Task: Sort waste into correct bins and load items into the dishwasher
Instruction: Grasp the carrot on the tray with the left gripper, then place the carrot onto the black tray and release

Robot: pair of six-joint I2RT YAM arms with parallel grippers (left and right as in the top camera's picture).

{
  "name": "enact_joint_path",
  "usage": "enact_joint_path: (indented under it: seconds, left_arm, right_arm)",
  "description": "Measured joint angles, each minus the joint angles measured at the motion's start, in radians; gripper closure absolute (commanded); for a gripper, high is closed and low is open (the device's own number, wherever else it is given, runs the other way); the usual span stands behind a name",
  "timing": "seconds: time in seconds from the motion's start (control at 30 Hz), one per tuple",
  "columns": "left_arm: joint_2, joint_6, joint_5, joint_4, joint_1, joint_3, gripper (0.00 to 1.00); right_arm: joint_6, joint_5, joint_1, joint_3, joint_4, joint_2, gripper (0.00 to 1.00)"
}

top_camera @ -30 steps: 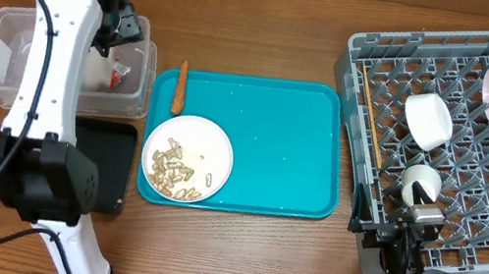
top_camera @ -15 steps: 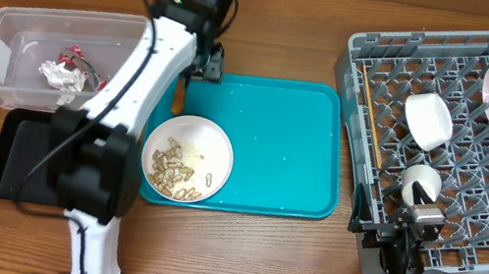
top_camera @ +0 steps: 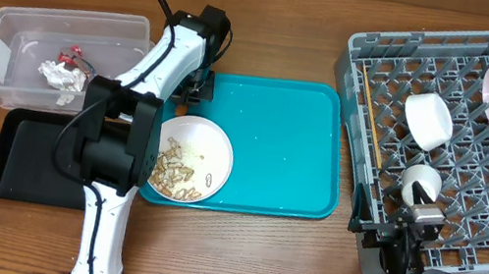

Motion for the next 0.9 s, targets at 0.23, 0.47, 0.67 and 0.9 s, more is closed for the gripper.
enact_joint_path:
  seconds: [0.23,0.47,0.67,0.9]
  left_arm:
    - [-0.02,-0.043,0.0,-0.073,0.0,0.098,0.93]
    - [-0.234,-0.11,-0.001,-0.227,0.005,0.197,0.92]
    - [-0.385,-0.278,-0.077,-0.519,0.042,0.198,0.95]
    - [-0.448,-0.402,-0.112,-0.461,0.158,-0.118,0.95]
  right_arm:
    - [0.0,0.0,0.0,0.0,0.0,0.0,0.0]
    - [0.0,0.0,0.0,0.0,0.0,0.0,0.0]
    - [0.0,0.0,0.0,0.0,0.0,0.0,0.0]
    - [0.0,0.0,0.0,0.0,0.0,0.0,0.0]
